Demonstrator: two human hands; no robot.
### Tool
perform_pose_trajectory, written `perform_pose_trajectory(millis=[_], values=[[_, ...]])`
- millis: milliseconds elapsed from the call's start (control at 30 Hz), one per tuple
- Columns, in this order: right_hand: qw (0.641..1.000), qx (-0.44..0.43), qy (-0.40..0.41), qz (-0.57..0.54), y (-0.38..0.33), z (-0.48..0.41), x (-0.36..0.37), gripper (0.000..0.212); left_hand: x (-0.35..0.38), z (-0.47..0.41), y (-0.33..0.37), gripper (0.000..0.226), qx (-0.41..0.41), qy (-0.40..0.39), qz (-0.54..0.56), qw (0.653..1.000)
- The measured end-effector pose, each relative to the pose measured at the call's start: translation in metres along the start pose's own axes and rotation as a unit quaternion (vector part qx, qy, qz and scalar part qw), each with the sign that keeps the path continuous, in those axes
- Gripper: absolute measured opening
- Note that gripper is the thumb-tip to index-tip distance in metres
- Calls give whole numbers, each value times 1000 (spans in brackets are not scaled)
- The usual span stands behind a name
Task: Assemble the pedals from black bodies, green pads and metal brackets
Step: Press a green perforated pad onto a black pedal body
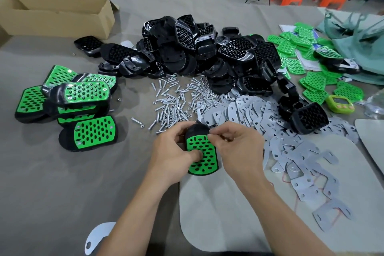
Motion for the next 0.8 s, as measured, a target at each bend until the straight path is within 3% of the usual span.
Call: perform_pose_trajectory(millis=[167, 333, 500, 667, 800], values=[[991, -117, 39, 50, -4, 12, 8, 30, 0, 1, -2, 75, 11, 4, 20, 1000], [962, -238, 91, 99, -13, 21, 8, 11, 0, 3, -5, 73, 9, 8, 53, 999], [963, -230, 102, 100, -10, 23, 5, 12, 1, 7, -4, 77, 16, 25, 91, 995], [959, -222, 142, 99, -11, 32, 0, 13, 7, 17, 9, 97, 48, 75, 104, 991], [991, -121, 61, 1, -3, 39, -6, 21, 7, 22, 10, 90, 66, 84, 102, 989]])
Point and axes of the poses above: each hand's wrist, its own z-axis away from the middle knuckle, its own x-axis out of the palm, y = z × x, the point moved 6 cm from there along -z, towards the middle knuckle, and after that the axes turned 8 degrees about x, right-handed, at the moved point
